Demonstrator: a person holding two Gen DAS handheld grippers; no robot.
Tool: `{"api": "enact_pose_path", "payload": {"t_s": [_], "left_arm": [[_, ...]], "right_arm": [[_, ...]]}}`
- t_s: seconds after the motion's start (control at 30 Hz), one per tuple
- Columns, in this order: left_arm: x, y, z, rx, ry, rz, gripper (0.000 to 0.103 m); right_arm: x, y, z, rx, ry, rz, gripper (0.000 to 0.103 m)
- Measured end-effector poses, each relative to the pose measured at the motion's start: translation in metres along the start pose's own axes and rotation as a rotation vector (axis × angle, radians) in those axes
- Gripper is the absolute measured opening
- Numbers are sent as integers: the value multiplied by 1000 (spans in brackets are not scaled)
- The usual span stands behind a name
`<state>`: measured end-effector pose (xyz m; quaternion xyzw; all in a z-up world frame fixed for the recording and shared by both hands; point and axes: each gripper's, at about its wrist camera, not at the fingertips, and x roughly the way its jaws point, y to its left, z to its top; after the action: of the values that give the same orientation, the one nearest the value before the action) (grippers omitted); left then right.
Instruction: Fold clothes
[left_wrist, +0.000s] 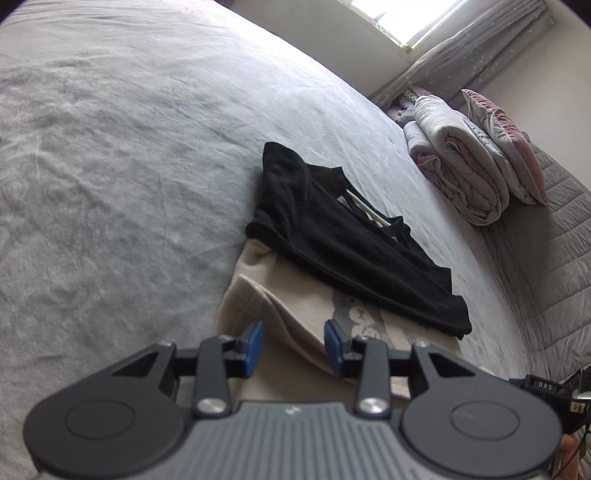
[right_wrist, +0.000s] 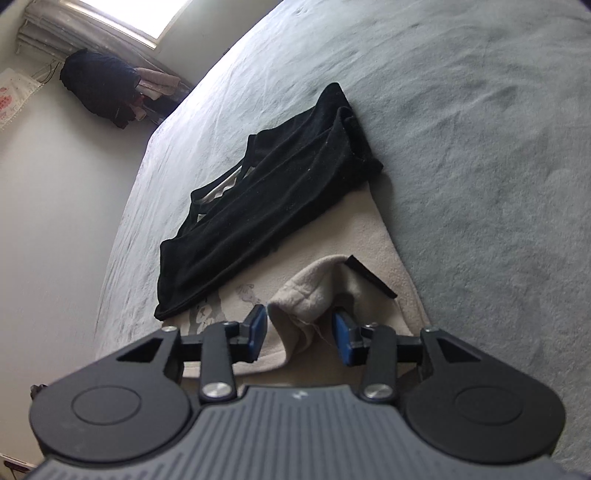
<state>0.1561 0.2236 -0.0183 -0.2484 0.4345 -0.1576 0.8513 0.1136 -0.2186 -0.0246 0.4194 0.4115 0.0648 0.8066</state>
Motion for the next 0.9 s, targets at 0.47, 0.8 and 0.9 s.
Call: {"api": "enact_pose_path", "payload": {"t_s": [0.47,0.8,0.9], "left_arm": [[-1,3,4,21,-133,128,54],[9,1,-4,223,-97,251,44],[14,1,-6,250,-94,238,30]], "right_arm": [[-9,30,-5,-258,-271,-281,45],[20,33,-13,-537,-266,-409,45],[27,31,-13,-605,-270,-424,45]]}}
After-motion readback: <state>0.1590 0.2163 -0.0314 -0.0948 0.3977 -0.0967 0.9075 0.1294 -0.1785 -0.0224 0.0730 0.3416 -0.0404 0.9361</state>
